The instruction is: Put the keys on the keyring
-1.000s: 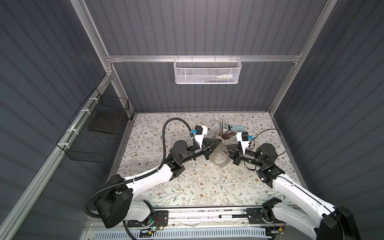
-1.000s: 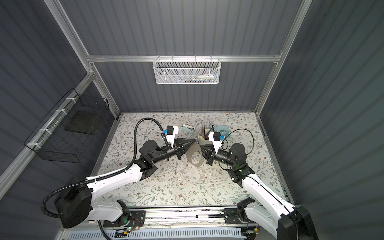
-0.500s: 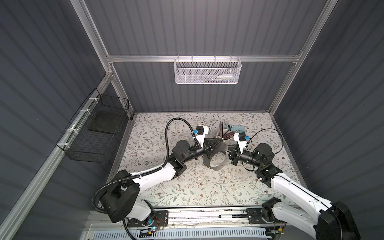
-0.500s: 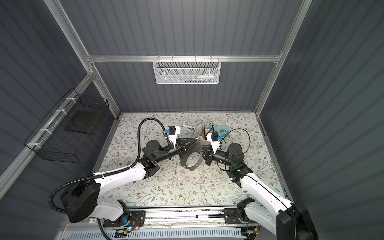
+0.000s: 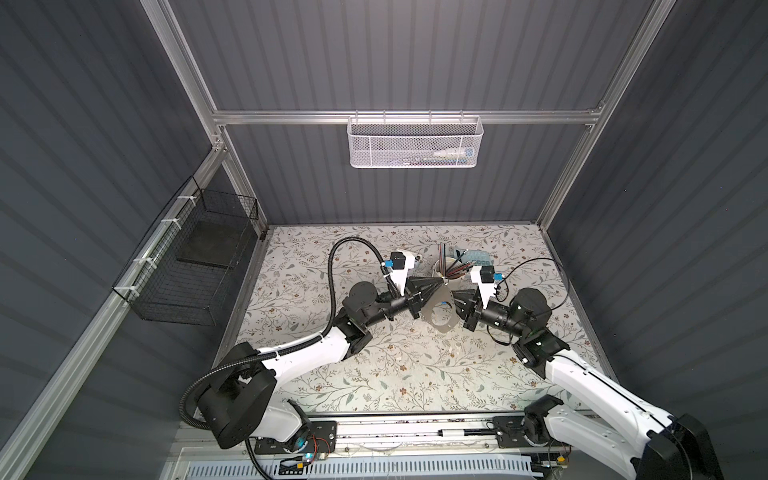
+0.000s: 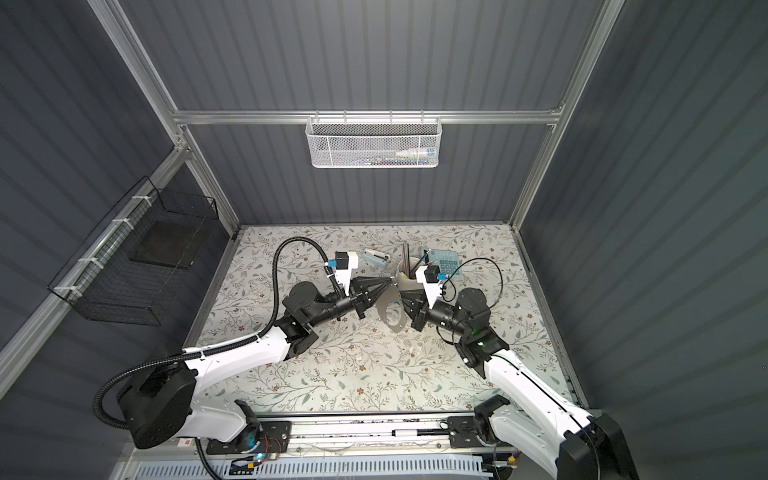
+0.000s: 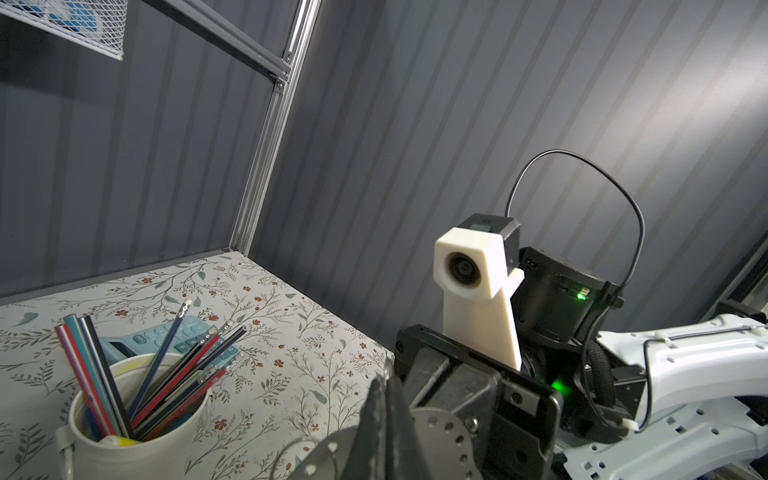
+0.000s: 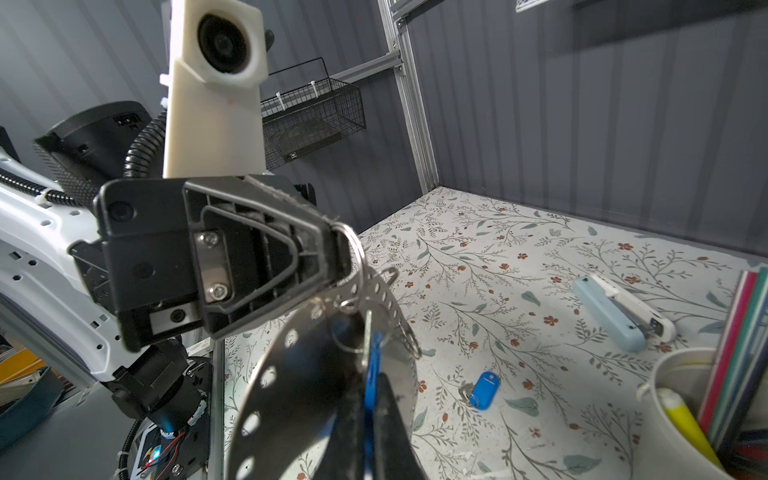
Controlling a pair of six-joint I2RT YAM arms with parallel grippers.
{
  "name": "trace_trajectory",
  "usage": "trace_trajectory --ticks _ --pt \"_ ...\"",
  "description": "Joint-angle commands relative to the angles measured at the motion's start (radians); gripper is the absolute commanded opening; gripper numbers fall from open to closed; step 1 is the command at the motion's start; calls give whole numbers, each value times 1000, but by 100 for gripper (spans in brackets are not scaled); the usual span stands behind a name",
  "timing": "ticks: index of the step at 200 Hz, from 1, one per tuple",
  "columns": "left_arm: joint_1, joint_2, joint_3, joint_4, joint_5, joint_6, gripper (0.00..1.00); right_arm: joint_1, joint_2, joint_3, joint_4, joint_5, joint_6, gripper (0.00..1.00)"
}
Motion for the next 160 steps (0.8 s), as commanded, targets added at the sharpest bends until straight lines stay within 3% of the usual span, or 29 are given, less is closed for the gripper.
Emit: trace_trajectory --ticks 1,76,160 --pt "4 -33 7 -2 19 -4 0 -17 -31 -11 -27 23 -6 3" --pt "30 -10 39 -26 87 -24 0 -22 -123 -3 -121 30 -48 5" --pt "31 12 57 -35 129 -35 0 -22 -107 18 -103 19 -43 6"
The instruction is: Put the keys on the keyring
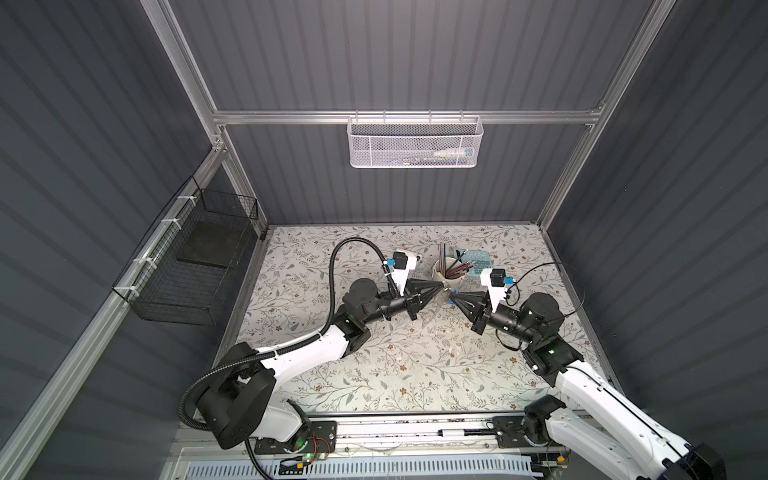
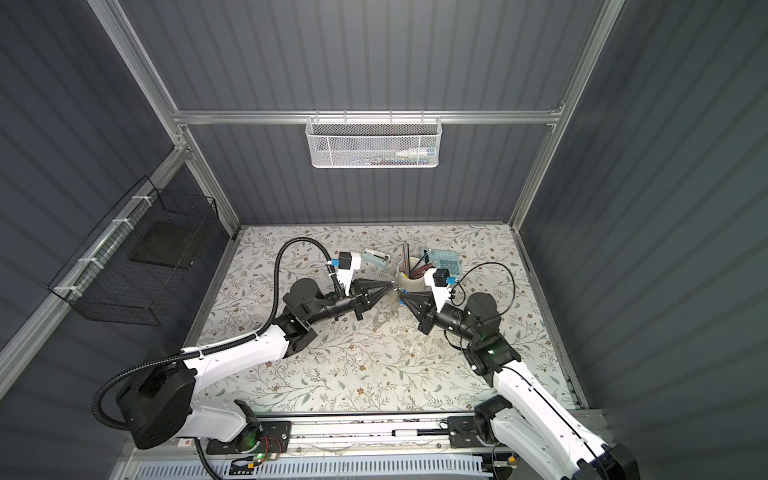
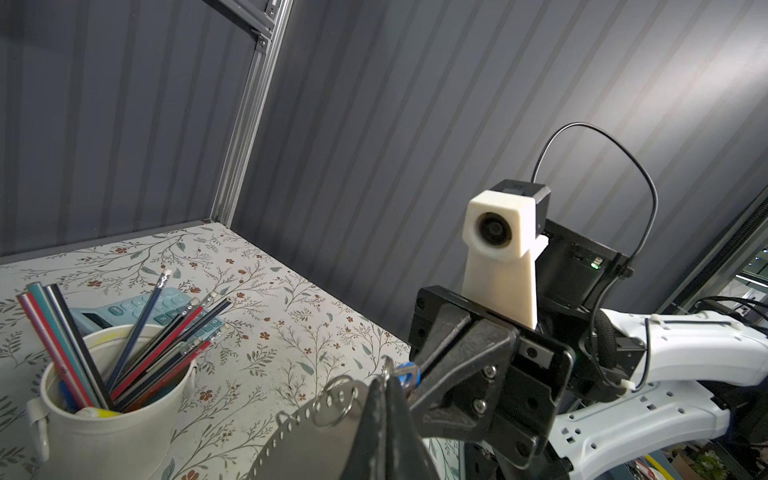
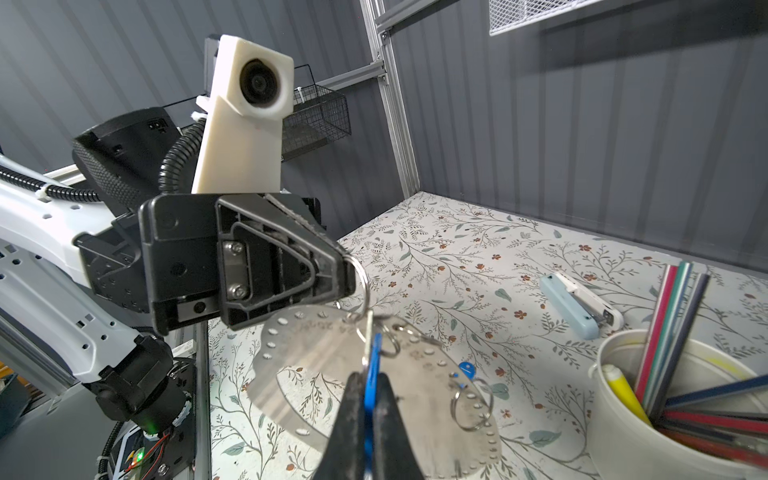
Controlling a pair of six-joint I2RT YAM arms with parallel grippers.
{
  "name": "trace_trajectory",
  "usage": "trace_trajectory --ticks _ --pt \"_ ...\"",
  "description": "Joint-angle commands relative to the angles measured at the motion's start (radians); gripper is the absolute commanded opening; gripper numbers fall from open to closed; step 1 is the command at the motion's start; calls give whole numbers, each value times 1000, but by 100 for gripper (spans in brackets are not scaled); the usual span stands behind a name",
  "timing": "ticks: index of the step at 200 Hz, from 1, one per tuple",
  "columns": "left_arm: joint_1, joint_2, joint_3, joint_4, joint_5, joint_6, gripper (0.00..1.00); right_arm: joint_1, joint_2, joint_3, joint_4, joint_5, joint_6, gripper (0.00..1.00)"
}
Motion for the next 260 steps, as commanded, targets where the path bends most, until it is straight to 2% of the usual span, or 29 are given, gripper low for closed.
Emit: trace_trajectory --ticks 1,70,131,209,260 --pt "5 6 45 22 28 -13 0 -2 6 19 21 -6 -6 6" --pt "6 3 51 26 24 -14 0 -2 17 -31 69 -3 41 12" --pt "6 13 57 45 16 -24 0 8 42 -97 115 -23 99 10" --pt "7 16 42 38 13 -25 0 8 -10 -41 41 29 20 9" --pt "6 17 39 31 22 -26 0 8 -33 -19 52 24 37 8"
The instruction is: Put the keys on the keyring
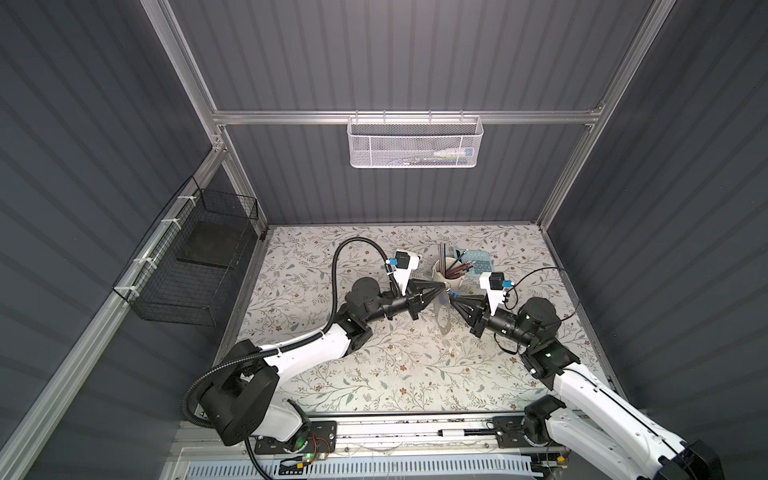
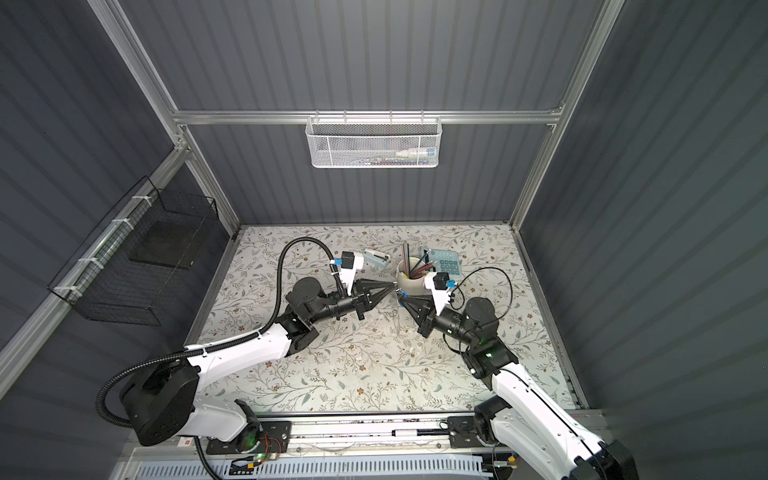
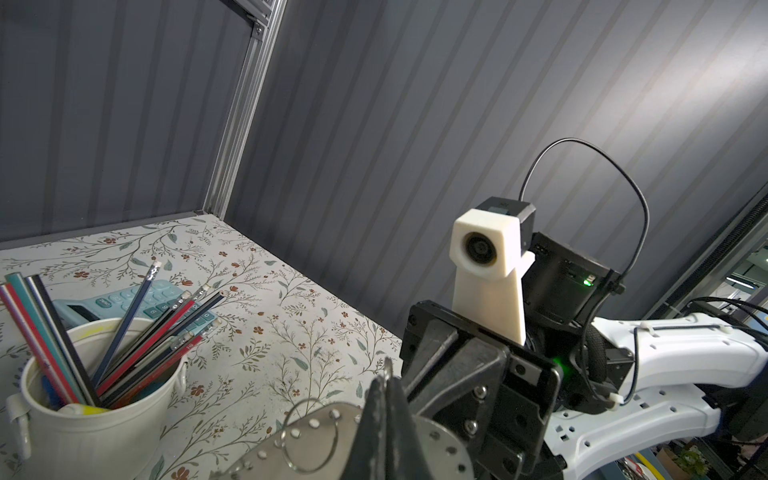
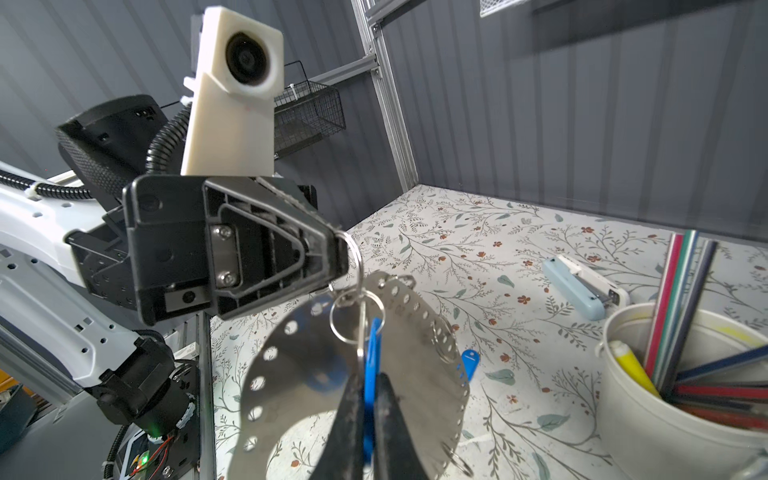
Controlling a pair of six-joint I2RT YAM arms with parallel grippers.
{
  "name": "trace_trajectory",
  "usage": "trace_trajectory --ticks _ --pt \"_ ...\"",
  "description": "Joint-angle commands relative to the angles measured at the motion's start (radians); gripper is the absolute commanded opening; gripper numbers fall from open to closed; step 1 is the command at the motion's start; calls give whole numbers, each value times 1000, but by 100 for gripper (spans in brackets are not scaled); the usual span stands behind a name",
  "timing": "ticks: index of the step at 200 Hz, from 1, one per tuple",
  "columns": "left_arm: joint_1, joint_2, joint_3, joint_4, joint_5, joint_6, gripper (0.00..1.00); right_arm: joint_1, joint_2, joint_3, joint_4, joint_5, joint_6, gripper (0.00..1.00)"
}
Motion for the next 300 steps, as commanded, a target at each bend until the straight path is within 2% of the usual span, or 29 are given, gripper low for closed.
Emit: trace_trajectory --ticks 1,149,189,209,238,263,275,290,300 --pt "6 -2 27 33 14 -8 0 2 -25 31 2 4 -4 8" --pt "6 7 31 31 34 -6 0 1 -41 47 -11 36 -12 10" --pt "8 -18 32 -15 10 31 0 2 -60 4 0 77 14 15" --pt "10 -14 37 -12 17 28 0 2 -80 -23 -6 103 21 20" --pt "10 -13 35 -8 12 27 0 2 -118 -57 -8 158 38 32" --pt "13 -9 32 -3 20 22 0 0 -154 -83 -11 254 58 44" --pt "17 -13 28 -9 17 24 0 -2 -161 -91 -8 338 74 49" --pt "22 -20 21 -28 15 33 0 -8 -163 -88 -18 361 84 52" --pt "26 -26 16 -38 17 36 0 -9 -160 -88 -21 371 96 58"
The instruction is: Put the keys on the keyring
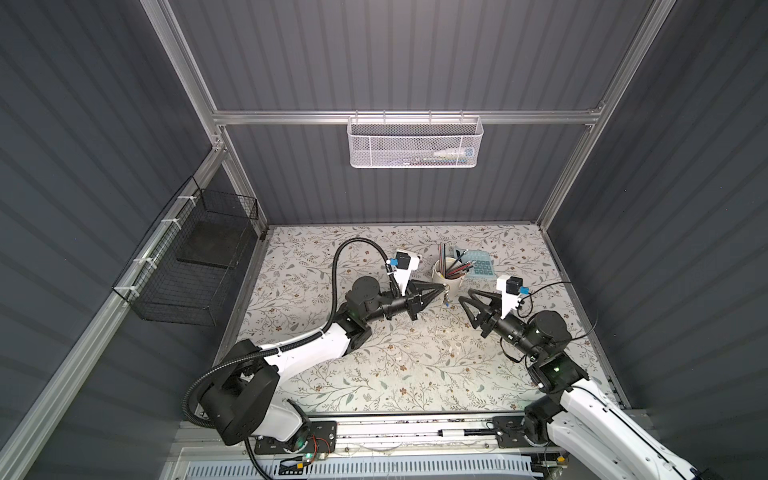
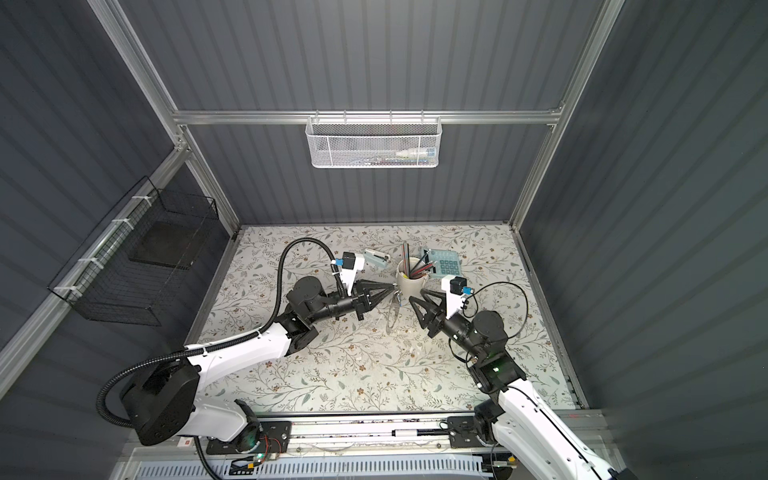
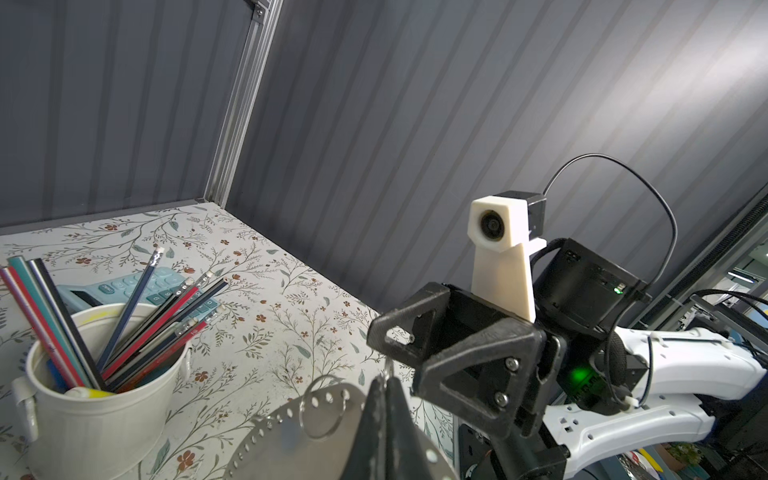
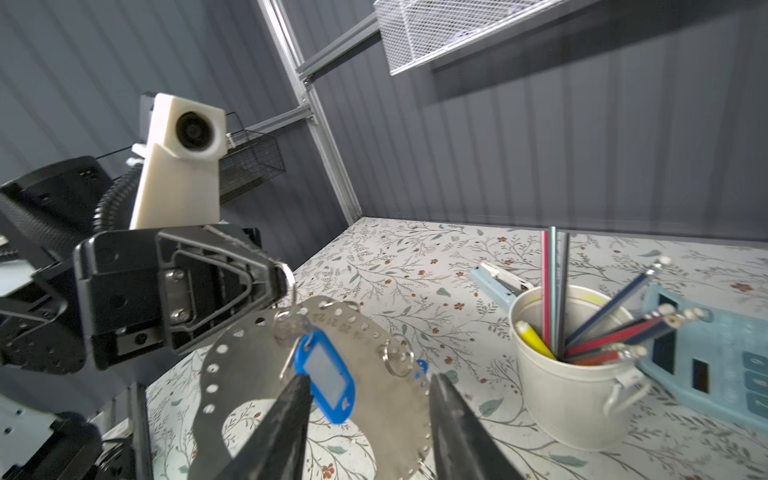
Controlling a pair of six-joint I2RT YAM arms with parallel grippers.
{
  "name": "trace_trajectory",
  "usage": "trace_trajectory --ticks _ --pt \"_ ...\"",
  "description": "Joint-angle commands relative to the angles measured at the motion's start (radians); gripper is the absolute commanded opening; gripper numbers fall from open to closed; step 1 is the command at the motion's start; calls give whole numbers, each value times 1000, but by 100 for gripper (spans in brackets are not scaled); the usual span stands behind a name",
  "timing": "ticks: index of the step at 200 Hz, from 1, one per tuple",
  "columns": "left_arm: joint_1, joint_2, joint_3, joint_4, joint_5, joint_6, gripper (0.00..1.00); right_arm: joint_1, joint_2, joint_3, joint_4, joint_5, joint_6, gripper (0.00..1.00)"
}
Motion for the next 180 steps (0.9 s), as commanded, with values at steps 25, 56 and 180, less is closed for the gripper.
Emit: trace_trajectory --ticks 25,56,180 --pt "23 -51 -1 -62 -6 51 0 -9 16 -6 5 111 54 90" --pt "26 -53 -15 -127 7 79 0 -17 52 3 10 137 121 99" --pt "35 -125 -21 -584 -93 304 0 -31 148 53 -55 292 209 99"
